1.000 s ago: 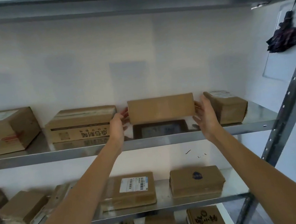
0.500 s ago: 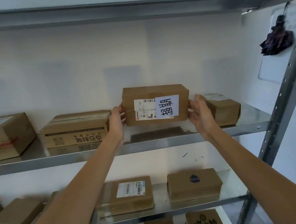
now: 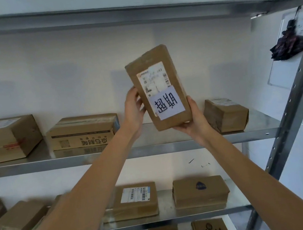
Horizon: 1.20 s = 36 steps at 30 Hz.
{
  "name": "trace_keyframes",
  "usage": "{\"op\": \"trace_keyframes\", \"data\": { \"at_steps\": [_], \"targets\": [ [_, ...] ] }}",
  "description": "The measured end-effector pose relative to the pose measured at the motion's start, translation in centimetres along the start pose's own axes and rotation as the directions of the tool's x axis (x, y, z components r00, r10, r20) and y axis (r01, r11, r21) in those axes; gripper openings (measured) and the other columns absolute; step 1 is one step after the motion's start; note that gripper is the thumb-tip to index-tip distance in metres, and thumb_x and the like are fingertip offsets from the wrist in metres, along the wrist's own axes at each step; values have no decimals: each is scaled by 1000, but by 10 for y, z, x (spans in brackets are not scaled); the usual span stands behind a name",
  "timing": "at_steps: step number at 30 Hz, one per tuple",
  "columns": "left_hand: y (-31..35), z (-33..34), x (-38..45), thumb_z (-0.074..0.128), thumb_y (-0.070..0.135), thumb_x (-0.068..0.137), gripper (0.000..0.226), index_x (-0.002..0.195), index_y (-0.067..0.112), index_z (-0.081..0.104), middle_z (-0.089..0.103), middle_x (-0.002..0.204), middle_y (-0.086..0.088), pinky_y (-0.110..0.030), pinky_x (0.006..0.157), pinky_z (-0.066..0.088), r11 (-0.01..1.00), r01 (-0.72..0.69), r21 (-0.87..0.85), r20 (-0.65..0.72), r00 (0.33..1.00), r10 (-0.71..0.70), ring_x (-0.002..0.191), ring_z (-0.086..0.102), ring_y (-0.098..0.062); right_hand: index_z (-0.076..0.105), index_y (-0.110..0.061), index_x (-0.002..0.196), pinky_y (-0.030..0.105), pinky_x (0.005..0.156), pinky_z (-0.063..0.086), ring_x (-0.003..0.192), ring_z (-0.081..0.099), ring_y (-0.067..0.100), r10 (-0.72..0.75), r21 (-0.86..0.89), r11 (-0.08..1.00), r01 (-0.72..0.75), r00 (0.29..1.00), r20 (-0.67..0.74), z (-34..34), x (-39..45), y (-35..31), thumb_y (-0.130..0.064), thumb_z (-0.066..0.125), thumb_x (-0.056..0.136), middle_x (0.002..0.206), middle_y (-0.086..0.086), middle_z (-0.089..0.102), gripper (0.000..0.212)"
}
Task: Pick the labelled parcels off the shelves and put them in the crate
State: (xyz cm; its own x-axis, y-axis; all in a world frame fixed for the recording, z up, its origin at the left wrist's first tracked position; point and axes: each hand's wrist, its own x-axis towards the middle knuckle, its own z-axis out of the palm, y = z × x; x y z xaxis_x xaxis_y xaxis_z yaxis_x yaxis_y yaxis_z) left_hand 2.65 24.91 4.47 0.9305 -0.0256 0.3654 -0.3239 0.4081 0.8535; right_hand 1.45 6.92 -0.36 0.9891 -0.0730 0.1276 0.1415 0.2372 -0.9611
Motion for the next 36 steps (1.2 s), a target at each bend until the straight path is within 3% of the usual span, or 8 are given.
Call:
{"op": "trace_keyframes", "data": {
  "at_steps": [3,6,10,13,22,31,33,36],
  "targets": [
    [-4,7,-6,27,45,102,43,139,34,48,62,128,13,-37,99,47,990,23,141,42,999,-30,118,57,-12,61,-28,119,18,71,55,95,67,5,-48,-175,984,31,995,-91,21,1,-8,-57,21,100,105,-4,72,53],
    [2,6,-11,18,52,102,47,143,42,39,56,134,13,-39,106,40,963,9,270,89,995,-34,121,50,-8,53,-33,134,34,93,55,107,66,14,-128,-237,968,79,972,-199,28,2,-16,-76,24,86,122,-2,67,71],
    [8,2,-19,16,52,102,47,139,37,39,61,114,15,-21,89,52,926,-73,371,113,993,33,100,61,7,47,-39,140,34,80,60,96,72,12,-259,-227,948,226,958,-127,33,-8,-26,-63,26,98,115,-6,71,53],
    [5,-3,-19,20,69,93,60,147,44,27,52,140,7,-47,109,41,902,-109,417,119,991,65,128,52,-12,51,-36,137,33,78,60,96,72,14,-246,-159,961,228,963,-107,41,-11,-22,-57,25,101,114,-2,71,50],
    [9,-7,-31,18,42,105,50,154,34,9,34,155,3,-47,113,35,958,-107,267,161,985,65,137,42,-15,53,-32,136,35,81,60,96,72,16,-195,-106,978,181,971,-141,48,-16,-14,-54,25,102,111,1,73,50],
    [-3,-4,-39,19,38,105,49,153,33,11,40,151,1,-37,102,48,982,-54,181,202,979,17,130,50,-17,63,-35,117,43,88,57,94,71,16,-241,-164,965,206,942,-234,46,-42,-12,-49,26,103,104,-1,74,42],
    [-8,1,-42,22,36,105,49,153,30,15,44,149,0,-35,101,49,989,-30,142,216,976,-1,126,53,-16,62,-38,110,39,85,59,89,72,11,-260,-167,961,221,927,-269,38,-51,-10,-47,27,104,101,-4,73,36],
    [-22,12,-47,27,36,105,48,153,31,20,48,146,3,-42,106,44,996,2,94,242,970,-25,127,54,-16,56,-34,125,22,78,58,85,69,-3,-310,-195,947,256,890,-336,21,-66,-5,-43,29,104,104,-13,69,35]
  ]
}}
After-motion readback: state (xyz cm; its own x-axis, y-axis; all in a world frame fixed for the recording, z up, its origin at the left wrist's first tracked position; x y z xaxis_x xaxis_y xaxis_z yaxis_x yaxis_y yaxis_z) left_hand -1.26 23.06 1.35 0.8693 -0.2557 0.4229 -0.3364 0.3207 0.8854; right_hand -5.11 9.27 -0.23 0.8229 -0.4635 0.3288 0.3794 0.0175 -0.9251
